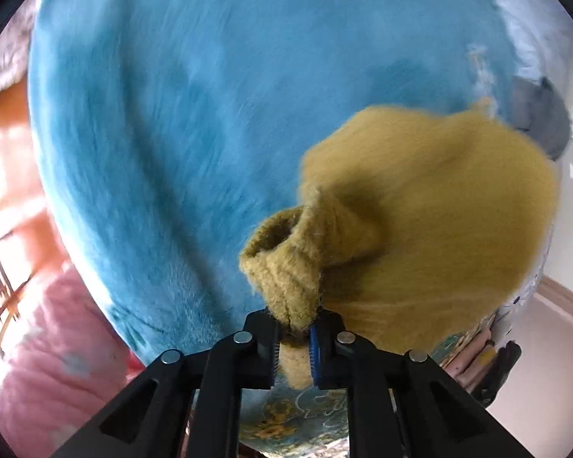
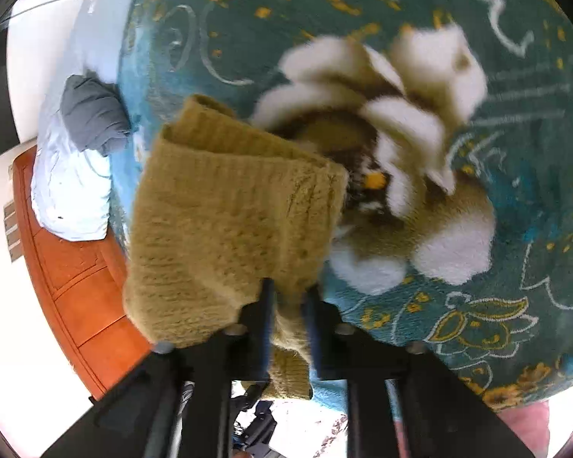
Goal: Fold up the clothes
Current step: 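Grasp another sweater edge with the right tool while the left tool holds it, then lift the sweater high with both tools and spread it between them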
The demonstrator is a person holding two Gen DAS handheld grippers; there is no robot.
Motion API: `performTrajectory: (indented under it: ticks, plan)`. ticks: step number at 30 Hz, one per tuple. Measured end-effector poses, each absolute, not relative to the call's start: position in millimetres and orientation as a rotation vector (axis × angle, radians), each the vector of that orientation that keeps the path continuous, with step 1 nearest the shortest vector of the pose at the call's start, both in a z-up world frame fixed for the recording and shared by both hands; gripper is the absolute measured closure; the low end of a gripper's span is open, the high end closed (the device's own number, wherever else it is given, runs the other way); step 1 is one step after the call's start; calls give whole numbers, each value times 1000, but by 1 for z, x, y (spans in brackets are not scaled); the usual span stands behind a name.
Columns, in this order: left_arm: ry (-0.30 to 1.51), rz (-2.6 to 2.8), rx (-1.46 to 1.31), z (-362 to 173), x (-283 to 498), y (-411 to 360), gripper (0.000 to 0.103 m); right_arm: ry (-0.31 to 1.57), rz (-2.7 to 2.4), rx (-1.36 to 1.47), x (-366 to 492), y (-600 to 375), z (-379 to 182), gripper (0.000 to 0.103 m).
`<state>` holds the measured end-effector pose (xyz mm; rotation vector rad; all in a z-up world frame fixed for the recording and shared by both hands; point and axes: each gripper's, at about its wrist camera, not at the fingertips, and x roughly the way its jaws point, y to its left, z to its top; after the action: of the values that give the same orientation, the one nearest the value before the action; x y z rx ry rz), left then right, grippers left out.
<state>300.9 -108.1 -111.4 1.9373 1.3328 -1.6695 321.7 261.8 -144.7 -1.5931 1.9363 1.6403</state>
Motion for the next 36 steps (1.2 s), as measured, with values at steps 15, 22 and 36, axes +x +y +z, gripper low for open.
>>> performTrajectory:
  ticks: [15,22,36]
  plan:
    - [1480,-2504,1487,175,194,-127,92,2273,2323,-1123,224,272,68,94]
    - [1472,-2856,1349,275,181,-124,92,2227,2571,-799,223,282,181,94]
    - [1271,-3331,1323,357,251,-189,92,1958,2903,-215,347,204,329,94]
